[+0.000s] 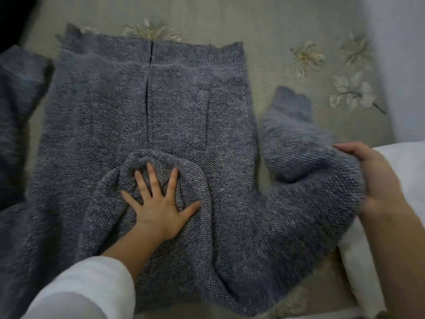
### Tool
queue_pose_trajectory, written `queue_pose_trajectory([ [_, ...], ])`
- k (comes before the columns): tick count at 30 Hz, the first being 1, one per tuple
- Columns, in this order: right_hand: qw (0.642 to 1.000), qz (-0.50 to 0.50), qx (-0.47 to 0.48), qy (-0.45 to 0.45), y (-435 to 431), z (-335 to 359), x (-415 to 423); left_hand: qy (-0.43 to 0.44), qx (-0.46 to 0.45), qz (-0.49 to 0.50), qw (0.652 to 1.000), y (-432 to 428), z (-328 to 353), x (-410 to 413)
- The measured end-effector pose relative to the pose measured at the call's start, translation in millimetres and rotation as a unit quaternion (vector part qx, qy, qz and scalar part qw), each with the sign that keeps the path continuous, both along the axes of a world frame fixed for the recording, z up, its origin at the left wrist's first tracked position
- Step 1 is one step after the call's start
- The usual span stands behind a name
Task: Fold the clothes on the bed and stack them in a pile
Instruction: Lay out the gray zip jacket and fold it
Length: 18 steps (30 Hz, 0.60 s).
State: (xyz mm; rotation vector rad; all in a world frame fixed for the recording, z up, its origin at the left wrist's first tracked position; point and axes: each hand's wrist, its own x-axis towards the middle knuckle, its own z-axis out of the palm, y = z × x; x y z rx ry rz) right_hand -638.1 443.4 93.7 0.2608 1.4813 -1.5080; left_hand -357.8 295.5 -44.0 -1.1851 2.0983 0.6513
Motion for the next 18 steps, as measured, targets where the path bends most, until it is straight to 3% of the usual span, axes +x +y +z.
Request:
queue_pose_trajectory([
  [4,0.984,-0.129,-0.021,0.122,-26,24,17,0.008,0.010,-0.003,1.000,-2,2,1],
  [6,0.962,-0.134,-0.018,0.238,-61,26,29,0.008,0.012,-0.004,1.000,-2,2,1],
  [9,0.872,0.029,0.064,0.485,-132,18,54,0.006,0.010,-0.009,1.000,-3,0,1],
  [11,0.800,0.177,0.095,0.565,-170,0,74,0.008,0.008,-0.010,1.000,-3,-1,2],
  [13,0.722,0.361,0.115,0.579,-193,-29,94,0.004,0.004,-0.010,1.000,-3,-2,1],
  [15,0.639,0.532,0.159,0.533,-195,-63,110,-0.007,-0.001,-0.012,1.000,-3,-3,1],
  [17,0.587,0.592,0.207,0.512,-177,-87,120,-0.015,-0.005,-0.017,1.000,-2,-4,0],
  [18,0.585,0.582,0.208,0.525,-163,-95,123,-0.016,-0.005,-0.016,1.000,-2,-4,0],
])
